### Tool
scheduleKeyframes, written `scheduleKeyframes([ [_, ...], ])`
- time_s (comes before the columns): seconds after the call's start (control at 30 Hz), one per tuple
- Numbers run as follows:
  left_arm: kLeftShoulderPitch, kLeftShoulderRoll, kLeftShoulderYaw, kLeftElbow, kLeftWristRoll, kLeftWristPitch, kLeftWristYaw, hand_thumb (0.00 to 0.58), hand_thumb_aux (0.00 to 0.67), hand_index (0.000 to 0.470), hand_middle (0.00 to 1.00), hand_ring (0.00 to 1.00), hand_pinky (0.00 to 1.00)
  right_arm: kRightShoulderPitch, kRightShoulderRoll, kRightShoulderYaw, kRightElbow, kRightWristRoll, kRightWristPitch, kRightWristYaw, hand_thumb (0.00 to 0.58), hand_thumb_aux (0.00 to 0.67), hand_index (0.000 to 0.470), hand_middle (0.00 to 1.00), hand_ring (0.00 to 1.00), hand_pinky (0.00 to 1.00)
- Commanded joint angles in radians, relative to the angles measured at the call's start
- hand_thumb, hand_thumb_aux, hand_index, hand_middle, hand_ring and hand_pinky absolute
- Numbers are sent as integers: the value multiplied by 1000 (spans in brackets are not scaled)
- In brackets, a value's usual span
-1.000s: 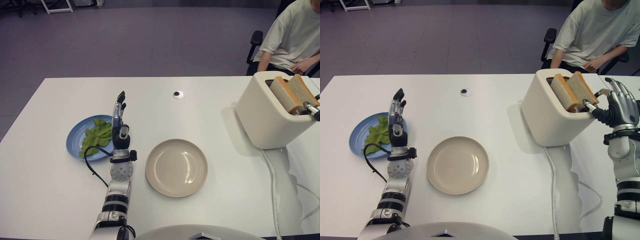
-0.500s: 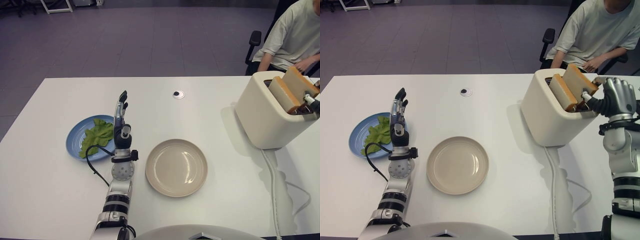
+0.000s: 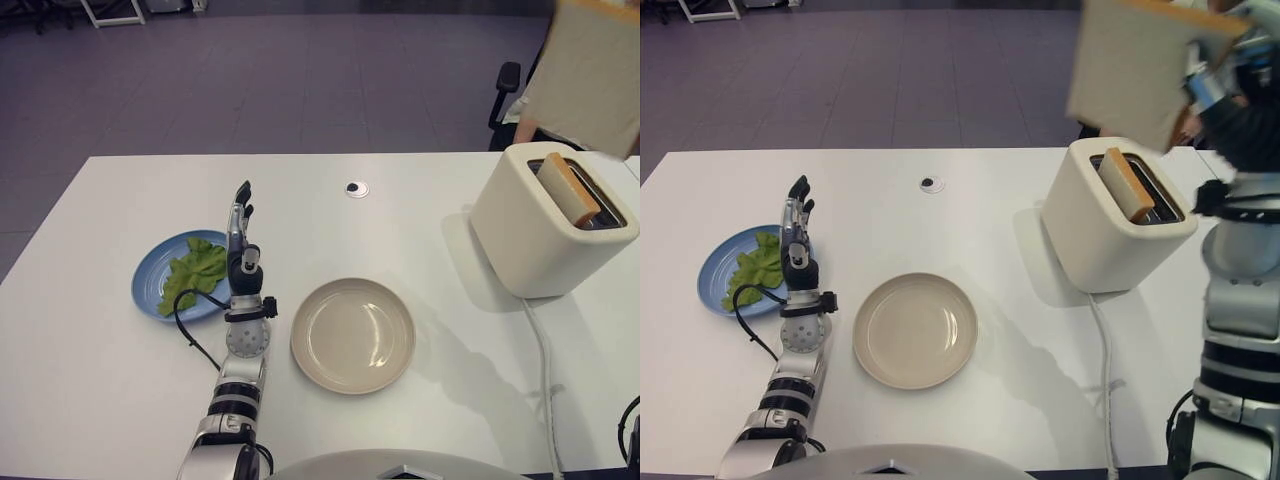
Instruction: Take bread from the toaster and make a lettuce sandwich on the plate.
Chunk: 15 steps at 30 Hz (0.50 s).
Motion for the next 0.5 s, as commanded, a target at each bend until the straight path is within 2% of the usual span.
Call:
scheduleKeyframes([
  [0.03,-46,4,3,19,-16,-18,-9,0,0,0,0,0,0,175,128,292,-38,49,22,186,580,670,470,996,996,996],
  [0.1,-59,8,7,21,-27,-25,-12,0,0,0,0,0,0,228,183,392,-22,21,14,232,580,670,470,996,996,996],
  [0.23,-81,12,11,33,-32,-32,-16,0,0,0,0,0,0,300,259,500,-18,-9,16,282,580,670,470,996,996,996],
  [0.5,-110,11,10,57,-26,-39,-21,0,0,0,0,0,0,410,324,539,88,-137,0,246,580,670,470,988,988,988],
])
